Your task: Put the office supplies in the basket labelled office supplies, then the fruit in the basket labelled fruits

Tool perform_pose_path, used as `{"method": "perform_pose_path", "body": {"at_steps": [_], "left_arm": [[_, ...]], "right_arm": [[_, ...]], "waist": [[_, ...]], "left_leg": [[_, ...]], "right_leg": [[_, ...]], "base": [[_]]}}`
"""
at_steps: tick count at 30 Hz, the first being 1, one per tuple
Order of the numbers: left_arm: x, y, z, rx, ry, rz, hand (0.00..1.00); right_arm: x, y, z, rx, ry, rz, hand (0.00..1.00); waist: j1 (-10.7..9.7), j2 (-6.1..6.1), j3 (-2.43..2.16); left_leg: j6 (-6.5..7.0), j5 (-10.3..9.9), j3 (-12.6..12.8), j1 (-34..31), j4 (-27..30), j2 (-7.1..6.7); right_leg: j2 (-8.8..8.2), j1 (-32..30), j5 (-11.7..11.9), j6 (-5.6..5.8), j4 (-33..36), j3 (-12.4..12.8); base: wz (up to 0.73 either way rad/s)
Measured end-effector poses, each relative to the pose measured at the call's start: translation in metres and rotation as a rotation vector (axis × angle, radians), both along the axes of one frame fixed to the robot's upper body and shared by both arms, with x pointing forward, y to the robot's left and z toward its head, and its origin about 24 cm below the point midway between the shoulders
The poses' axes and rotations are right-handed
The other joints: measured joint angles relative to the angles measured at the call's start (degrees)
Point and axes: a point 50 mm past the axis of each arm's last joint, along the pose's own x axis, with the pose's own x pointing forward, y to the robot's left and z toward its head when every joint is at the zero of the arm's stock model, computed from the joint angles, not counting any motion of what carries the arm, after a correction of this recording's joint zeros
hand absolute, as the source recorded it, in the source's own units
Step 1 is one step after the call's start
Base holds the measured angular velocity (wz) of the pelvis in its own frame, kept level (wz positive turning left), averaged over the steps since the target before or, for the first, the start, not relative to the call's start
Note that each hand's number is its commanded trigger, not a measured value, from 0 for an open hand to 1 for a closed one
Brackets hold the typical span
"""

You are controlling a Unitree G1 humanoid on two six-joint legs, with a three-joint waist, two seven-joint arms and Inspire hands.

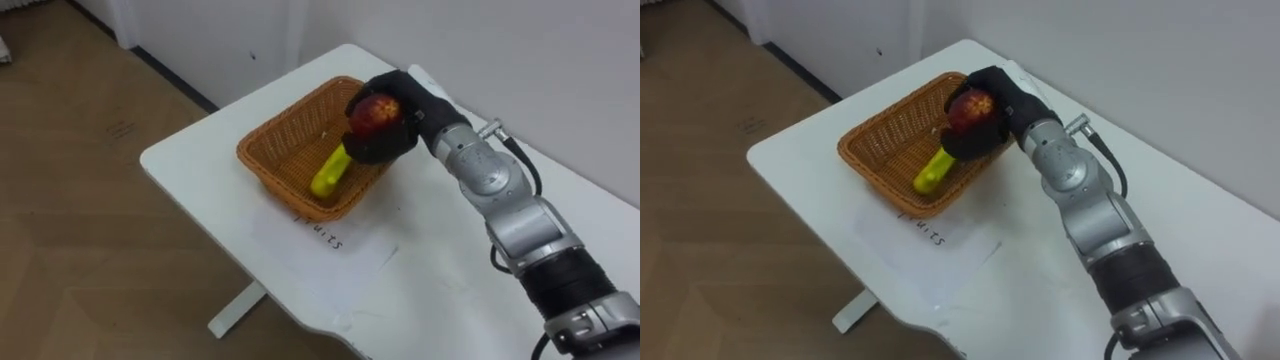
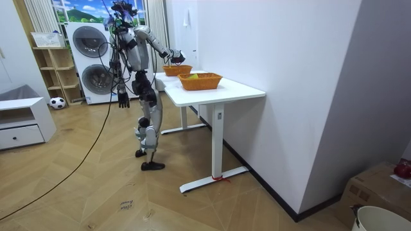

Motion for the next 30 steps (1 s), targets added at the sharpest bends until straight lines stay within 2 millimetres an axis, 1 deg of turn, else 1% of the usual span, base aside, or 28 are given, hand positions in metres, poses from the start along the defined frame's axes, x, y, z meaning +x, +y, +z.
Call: {"method": "perform_pose_path", "body": {"at_steps": [4, 5, 8, 9, 10, 11, 12, 13, 14, 20, 30], "left_arm": [[-0.002, -0.001, -0.001, -0.005, 0.007, 0.005, 0.00], [-0.001, -0.001, -0.001, -0.004, 0.005, 0.005, 0.00], [0.001, -0.001, -0.001, -0.006, -0.001, 0.004, 0.00], [0.002, -0.001, -0.001, -0.006, -0.005, 0.003, 0.00], [0.005, -0.001, -0.001, -0.007, -0.011, 0.001, 0.00], [0.006, -0.001, -0.001, -0.007, -0.016, -0.001, 0.00], [0.007, -0.001, -0.001, -0.008, -0.017, -0.002, 0.00], [0.007, -0.001, 0.000, -0.008, -0.020, -0.003, 0.00], [0.007, -0.001, 0.000, -0.009, -0.020, -0.004, 0.00], [0.011, -0.001, 0.000, -0.013, -0.030, -0.009, 0.00], [0.013, 0.000, 0.001, -0.025, -0.039, -0.008, 0.00]], "right_arm": [[0.000, 0.000, 0.000, -0.003, -0.001, 0.000, 1.00], [0.000, 0.000, 0.000, -0.002, -0.001, 0.000, 1.00], [-0.001, 0.004, -0.003, -0.015, 0.003, 0.015, 1.00], [-0.002, 0.006, -0.003, -0.018, 0.005, 0.020, 0.89], [-0.002, 0.007, -0.004, -0.022, 0.008, 0.028, 0.69], [-0.003, 0.008, -0.005, -0.025, 0.009, 0.032, 0.60], [-0.003, 0.008, -0.005, -0.025, 0.009, 0.033, 0.45], [-0.003, 0.008, -0.005, -0.025, 0.010, 0.033, 0.14], [-0.003, 0.009, -0.005, -0.024, 0.010, 0.034, 0.00], [-0.005, 0.013, -0.010, -0.045, 0.028, 0.059, 0.00], [-0.005, 0.012, -0.010, -0.053, 0.032, 0.063, 0.00]], "waist": [[0.1, -0.18, -0.12], [0.1, -0.39, -0.27], [0.1, -0.71, -0.36], [0.1, -0.78, -0.35], [0.1, -0.85, -0.31], [0.2, -0.94, -0.28], [0.3, -1.00, -0.25], [0.3, -1.08, -0.22], [0.4, -1.17, -0.20], [0.4, -1.34, -0.10], [0.5, -1.38, -0.09]], "left_leg": [[0.04, 0.0, 0.1, 0.1, 0.1, -0.19], [0.04, 0.0, 0.1, 0.1, 0.1, -0.23], [0.07, 0.0, 0.1, 0.1, -0.1, -0.26], [0.08, 0.0, 0.1, 0.1, -0.1, -0.27], [0.09, 0.0, 0.1, 0.1, -0.1, -0.28], [0.10, 0.0, 0.1, 0.1, -0.1, -0.30], [0.11, 0.0, 0.1, 0.1, -0.1, -0.31], [0.13, 0.0, 0.1, 0.1, -0.1, -0.32], [0.15, 0.0, 0.1, 0.1, -0.1, -0.33], [0.19, -0.1, 0.1, 0.1, -0.1, -0.39], [0.25, -0.1, 0.1, 0.0, 0.0, -0.37]], "right_leg": [[-0.21, 0.0, 0.0, 0.06, 0.0, -0.1], [-0.24, 0.0, 0.0, 0.07, 0.0, 0.1], [-0.25, 0.0, 0.0, 0.07, 0.0, 0.6], [-0.25, 0.0, 0.0, 0.07, 0.0, 0.7], [-0.25, 0.0, 0.0, 0.07, 0.0, 0.9], [-0.25, 0.0, 0.0, 0.07, 0.0, 1.1], [-0.26, 0.0, 0.0, 0.07, 0.0, 1.2], [-0.27, 0.0, 0.0, 0.07, 0.0, 1.2], [-0.29, 0.0, 0.0, 0.07, 0.0, 1.2], [-0.33, 0.1, 0.0, 0.07, 0.0, 1.4], [-0.23, 0.0, 0.0, 0.08, -0.1, 1.4]], "base": [[0.00], [0.00], [0.02], [0.03], [0.03], [0.00], [0.00], [0.00], [0.00], [0.00], [0.00]]}}
